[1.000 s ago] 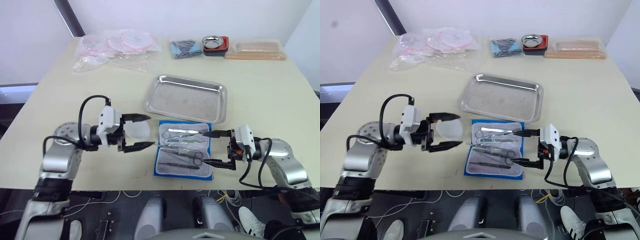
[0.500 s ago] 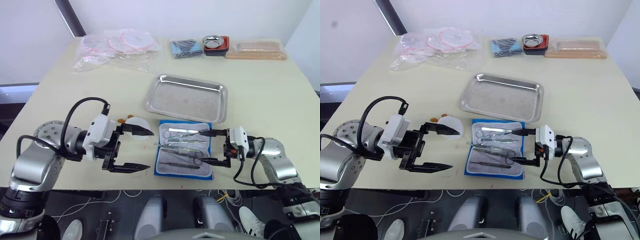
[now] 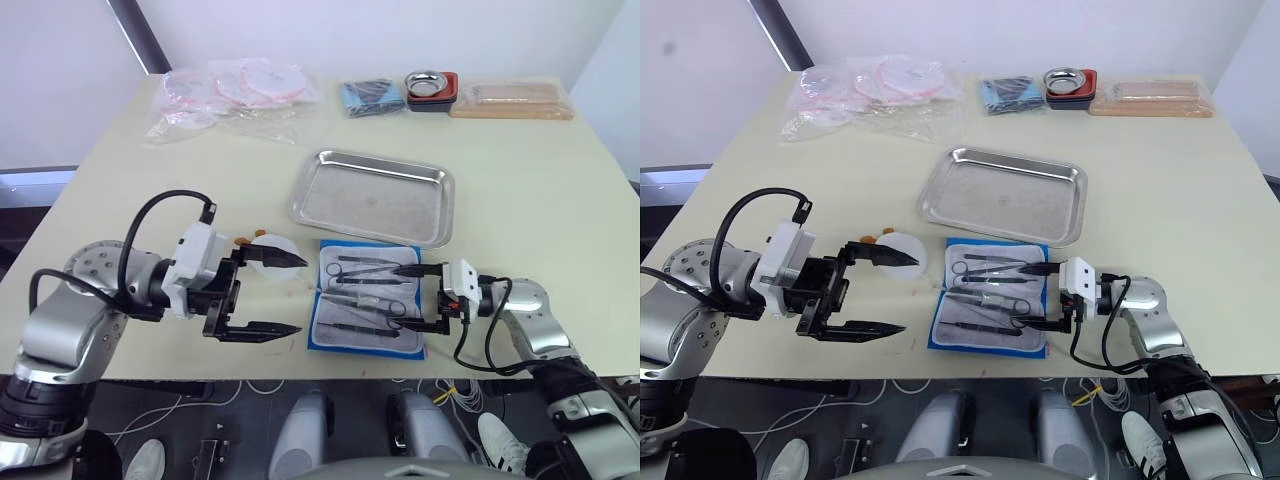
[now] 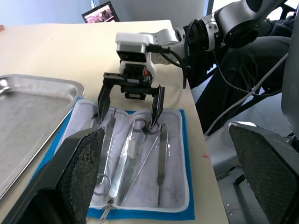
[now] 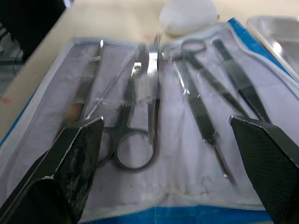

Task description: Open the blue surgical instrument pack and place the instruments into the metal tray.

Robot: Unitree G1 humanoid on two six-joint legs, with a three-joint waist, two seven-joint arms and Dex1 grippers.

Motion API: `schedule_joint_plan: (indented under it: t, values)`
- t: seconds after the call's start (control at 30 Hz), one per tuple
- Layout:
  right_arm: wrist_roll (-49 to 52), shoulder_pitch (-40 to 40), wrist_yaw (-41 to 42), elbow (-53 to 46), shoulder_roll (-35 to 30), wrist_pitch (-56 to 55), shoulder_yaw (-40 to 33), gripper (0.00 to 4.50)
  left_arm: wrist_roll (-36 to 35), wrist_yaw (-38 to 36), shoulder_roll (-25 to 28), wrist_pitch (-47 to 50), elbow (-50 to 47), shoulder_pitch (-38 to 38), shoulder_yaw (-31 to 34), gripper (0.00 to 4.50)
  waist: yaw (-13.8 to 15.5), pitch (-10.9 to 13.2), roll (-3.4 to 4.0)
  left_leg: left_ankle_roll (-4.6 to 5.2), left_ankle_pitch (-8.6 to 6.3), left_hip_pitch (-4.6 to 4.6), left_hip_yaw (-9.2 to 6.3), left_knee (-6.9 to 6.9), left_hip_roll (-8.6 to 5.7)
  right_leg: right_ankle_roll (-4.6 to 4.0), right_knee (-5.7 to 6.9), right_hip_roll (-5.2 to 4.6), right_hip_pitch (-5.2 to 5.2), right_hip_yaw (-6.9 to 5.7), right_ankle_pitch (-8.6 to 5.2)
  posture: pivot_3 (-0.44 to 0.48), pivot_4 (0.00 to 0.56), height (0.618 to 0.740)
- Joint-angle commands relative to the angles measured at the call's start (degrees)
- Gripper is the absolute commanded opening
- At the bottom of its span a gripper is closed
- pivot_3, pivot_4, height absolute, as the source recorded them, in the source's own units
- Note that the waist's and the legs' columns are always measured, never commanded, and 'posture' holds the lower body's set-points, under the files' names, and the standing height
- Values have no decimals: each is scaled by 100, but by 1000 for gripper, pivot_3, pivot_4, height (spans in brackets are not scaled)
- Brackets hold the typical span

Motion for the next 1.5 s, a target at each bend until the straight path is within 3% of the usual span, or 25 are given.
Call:
schedule_joint_plan:
  t: [0.03, 0.4, 0.83, 1.23, 1.33, 1.5]
  values:
    - [-327, 6, -99, 155, -94, 73, 159, 4500, 35, -56, 32, -117, -4, 84, 120, 4485, -7, -1, -1, 0, 0, 2, 0, 0, 0, 0, 0, 1, 1, 2, 0, 0, 150, 740]
    - [-573, 165, -253, 3, -350, 1368, 585, 4500, 128, -63, -137, -279, 395, 108, 109, 4485, 0, -28, -35, 0, 0, 42, 0, 1, 2, 1, 2, 0, 35, 8, -1, 0, 150, 740]
    - [-567, 172, -272, -172, -266, 1894, 688, 4500, 442, -41, -303, -651, 987, -77, 72, 4485, -6, -33, -39, 0, 0, 75, 6, -2, 8, -5, 2, 2, 62, 14, -23, 0, 150, 740]
    - [-619, 42, -409, 22, -130, 1748, 658, 4500, 1181, -276, -659, -1038, 2485, -1251, -575, 4485, -80, -43, -54, 0, 0, 81, 8, -4, 11, -4, 2, 8, 66, 15, -22, 0, 150, 740]
    - [-614, -1, -416, 67, -111, 1745, 657, 4500, 1445, -444, -827, -1157, 3124, -1724, -893, 3766, -117, -44, -56, 0, 0, 82, 7, -3, 5, 13, 4, 11, 67, 14, -13, 0, 150, 740]
    - [-623, -34, -457, 111, -92, 1676, 661, 4500, 1919, -502, -1298, -1683, 4119, -2373, -1238, 1615, -131, -46, -58, 0, 0, 83, 9, -2, 3, 16, 3, 23, 67, 15, -9, 0, 150, 740]
